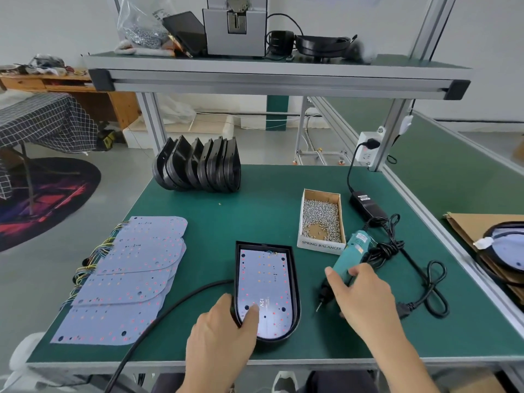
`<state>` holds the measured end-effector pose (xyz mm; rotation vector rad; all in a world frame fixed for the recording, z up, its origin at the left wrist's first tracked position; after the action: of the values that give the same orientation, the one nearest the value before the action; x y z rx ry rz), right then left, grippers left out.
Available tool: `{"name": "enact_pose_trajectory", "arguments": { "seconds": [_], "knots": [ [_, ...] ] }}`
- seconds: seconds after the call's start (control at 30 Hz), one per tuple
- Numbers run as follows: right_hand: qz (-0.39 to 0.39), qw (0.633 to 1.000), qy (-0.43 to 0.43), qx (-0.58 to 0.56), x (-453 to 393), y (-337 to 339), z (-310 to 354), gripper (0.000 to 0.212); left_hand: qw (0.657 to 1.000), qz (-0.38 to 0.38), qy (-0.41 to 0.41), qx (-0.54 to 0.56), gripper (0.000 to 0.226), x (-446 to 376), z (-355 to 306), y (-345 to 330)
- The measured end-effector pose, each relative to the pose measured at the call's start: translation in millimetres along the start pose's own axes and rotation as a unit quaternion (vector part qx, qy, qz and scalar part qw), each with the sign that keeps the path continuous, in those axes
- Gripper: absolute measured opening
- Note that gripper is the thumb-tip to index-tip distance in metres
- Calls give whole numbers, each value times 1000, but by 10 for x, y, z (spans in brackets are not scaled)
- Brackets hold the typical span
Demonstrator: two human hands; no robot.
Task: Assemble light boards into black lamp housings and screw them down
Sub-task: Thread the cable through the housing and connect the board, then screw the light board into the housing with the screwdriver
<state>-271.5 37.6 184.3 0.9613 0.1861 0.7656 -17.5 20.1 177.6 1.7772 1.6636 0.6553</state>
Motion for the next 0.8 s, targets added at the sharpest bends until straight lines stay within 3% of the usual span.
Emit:
{"name": "enact_pose_trajectory", "arguments": {
  "seconds": [0.13, 0.27, 0.33, 0.4, 0.43, 0.5, 0.63, 0.73, 0.8],
  "knots": [
    [-30, 999, -31, 3, -34, -92, 121, 63, 998, 57, -1, -7, 33, -58, -42, 2],
    [-13, 997, -73, 27, -99, -129, 217, 58, 997, 68, 14, -24, 34, -54, -62, 5],
    [11, 996, -81, -18, -140, -121, 177, 48, 996, 77, 20, -29, 36, -49, -77, 13],
    [49, 983, -102, -147, -173, -77, 77, 36, 996, 83, 23, -35, 36, -46, -97, 30],
    [74, 961, -117, -238, -190, -61, 9, 29, 995, 87, 22, -36, 36, -49, -104, 41],
    [135, 882, -136, -431, -196, -37, -101, 20, 995, 96, 20, -27, 37, -55, -98, 54],
    [241, 698, -90, -668, -99, 0, -193, 31, 995, 97, 22, 6, 55, -84, -62, 77],
    [319, 647, -29, -692, -21, 16, -157, 41, 996, 81, 24, 29, 63, -114, -44, 92],
    [338, 634, -10, -696, -16, 15, -93, 50, 997, 66, 21, 33, 59, -132, -54, 115]
  ]
}}
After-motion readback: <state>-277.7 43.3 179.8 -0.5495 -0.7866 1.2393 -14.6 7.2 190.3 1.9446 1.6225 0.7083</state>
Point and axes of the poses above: each hand's wrist, its own x-axis away from the middle knuckle, its own y-axis out of the back of the hand, z = x × y, the point moved 2 cm from there along -x, towards the middle knuckle, and after that the axes turned 10 degrees about -y, right-handed, at the moved point
